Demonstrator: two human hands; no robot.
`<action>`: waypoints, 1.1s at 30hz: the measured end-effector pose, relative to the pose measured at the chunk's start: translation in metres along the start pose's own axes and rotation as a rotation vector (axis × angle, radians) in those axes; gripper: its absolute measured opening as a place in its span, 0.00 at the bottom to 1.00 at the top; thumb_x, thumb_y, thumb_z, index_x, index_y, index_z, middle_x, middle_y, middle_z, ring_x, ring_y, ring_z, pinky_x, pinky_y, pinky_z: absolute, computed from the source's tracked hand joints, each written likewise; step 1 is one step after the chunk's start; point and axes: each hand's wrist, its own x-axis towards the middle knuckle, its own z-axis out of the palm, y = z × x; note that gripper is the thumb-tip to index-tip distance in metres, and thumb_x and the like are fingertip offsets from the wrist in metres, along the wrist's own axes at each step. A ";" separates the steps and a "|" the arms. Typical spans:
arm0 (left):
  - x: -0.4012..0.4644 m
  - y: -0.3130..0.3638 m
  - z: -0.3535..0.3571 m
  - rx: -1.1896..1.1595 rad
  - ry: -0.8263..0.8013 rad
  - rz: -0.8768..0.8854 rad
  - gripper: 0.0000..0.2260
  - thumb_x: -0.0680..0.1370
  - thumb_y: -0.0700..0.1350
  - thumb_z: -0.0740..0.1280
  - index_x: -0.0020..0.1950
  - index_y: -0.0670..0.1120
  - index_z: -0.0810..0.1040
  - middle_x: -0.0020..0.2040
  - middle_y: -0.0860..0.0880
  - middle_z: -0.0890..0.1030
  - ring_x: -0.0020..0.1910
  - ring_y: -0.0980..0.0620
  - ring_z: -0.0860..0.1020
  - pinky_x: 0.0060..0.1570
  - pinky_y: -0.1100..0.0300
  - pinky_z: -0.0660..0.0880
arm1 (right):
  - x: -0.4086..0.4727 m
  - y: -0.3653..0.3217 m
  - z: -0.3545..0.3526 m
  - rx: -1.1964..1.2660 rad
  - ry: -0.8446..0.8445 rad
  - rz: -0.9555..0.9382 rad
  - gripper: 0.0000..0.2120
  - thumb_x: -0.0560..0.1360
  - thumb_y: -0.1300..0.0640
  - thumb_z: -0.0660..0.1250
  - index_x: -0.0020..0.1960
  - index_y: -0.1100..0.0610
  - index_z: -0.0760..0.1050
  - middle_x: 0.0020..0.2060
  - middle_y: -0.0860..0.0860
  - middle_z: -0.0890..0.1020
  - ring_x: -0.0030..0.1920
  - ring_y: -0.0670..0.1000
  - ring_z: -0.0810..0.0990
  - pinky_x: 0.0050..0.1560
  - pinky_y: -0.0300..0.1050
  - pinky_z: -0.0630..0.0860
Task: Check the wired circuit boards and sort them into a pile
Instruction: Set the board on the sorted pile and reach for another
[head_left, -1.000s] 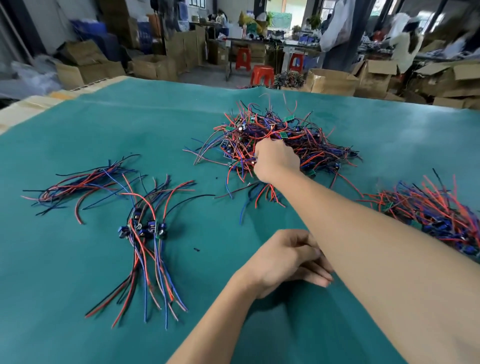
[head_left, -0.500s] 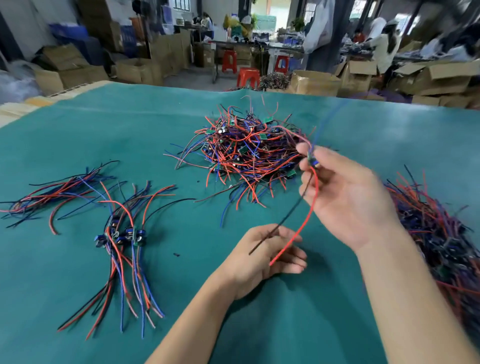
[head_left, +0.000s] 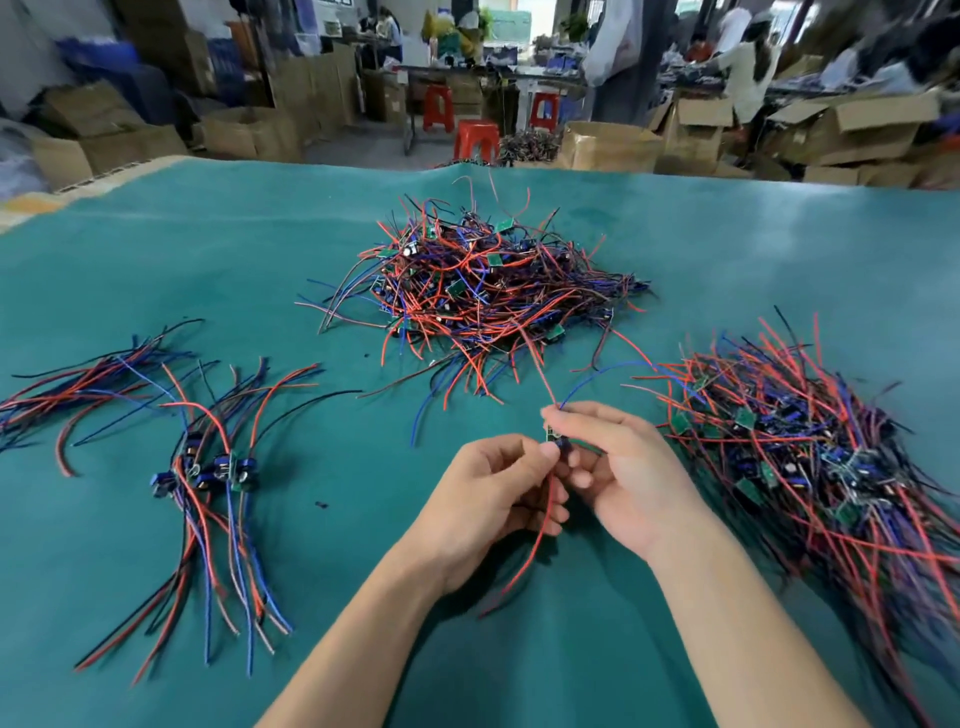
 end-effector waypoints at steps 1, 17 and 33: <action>0.000 -0.001 0.000 0.016 0.004 0.005 0.10 0.80 0.46 0.66 0.47 0.39 0.78 0.36 0.44 0.79 0.32 0.49 0.78 0.34 0.61 0.77 | 0.001 0.000 -0.002 0.000 0.004 0.010 0.05 0.59 0.58 0.79 0.34 0.54 0.85 0.29 0.52 0.78 0.25 0.47 0.72 0.24 0.37 0.65; -0.002 0.002 -0.001 0.280 -0.148 -0.029 0.13 0.83 0.40 0.61 0.40 0.42 0.78 0.28 0.48 0.72 0.26 0.52 0.73 0.27 0.63 0.71 | 0.013 -0.002 -0.031 -0.108 0.466 -0.360 0.07 0.69 0.64 0.79 0.35 0.56 0.83 0.29 0.48 0.83 0.25 0.43 0.71 0.27 0.35 0.67; -0.005 0.002 -0.001 0.266 -0.141 -0.011 0.12 0.82 0.41 0.63 0.39 0.43 0.77 0.28 0.48 0.72 0.26 0.53 0.72 0.26 0.64 0.70 | 0.011 -0.024 -0.078 0.109 0.809 -0.546 0.09 0.79 0.59 0.70 0.40 0.57 0.78 0.31 0.54 0.84 0.22 0.47 0.74 0.23 0.37 0.68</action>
